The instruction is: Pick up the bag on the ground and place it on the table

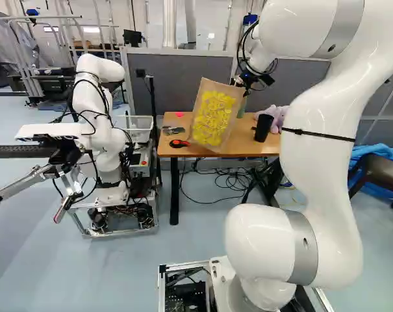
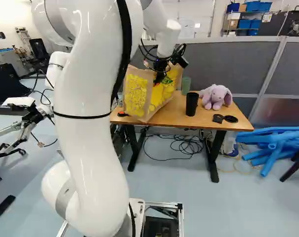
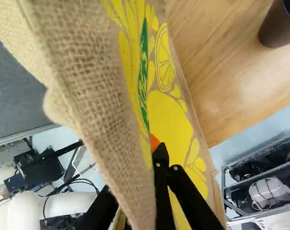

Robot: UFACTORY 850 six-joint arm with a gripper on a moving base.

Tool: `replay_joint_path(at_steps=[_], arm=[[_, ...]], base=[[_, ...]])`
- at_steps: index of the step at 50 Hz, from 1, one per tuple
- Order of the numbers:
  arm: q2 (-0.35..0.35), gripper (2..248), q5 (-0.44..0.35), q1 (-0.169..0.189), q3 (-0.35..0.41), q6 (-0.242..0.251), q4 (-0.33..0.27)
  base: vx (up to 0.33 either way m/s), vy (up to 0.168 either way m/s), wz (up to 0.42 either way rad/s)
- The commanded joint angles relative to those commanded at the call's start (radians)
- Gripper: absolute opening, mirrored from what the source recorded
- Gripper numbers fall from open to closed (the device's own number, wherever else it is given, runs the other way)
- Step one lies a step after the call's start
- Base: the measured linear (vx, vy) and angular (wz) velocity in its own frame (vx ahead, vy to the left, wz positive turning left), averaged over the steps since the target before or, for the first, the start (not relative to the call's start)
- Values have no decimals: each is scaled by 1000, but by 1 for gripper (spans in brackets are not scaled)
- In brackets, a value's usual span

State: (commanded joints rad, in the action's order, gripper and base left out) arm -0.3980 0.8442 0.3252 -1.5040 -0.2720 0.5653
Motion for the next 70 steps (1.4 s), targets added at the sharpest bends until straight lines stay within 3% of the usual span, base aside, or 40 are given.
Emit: replay_joint_path(at_steps=[38,70], arm=[[-48,21,0,36,-62,0,0],[-141,21,0,58,-103,0,0]], base=[[0,0,0],[0,0,0]])
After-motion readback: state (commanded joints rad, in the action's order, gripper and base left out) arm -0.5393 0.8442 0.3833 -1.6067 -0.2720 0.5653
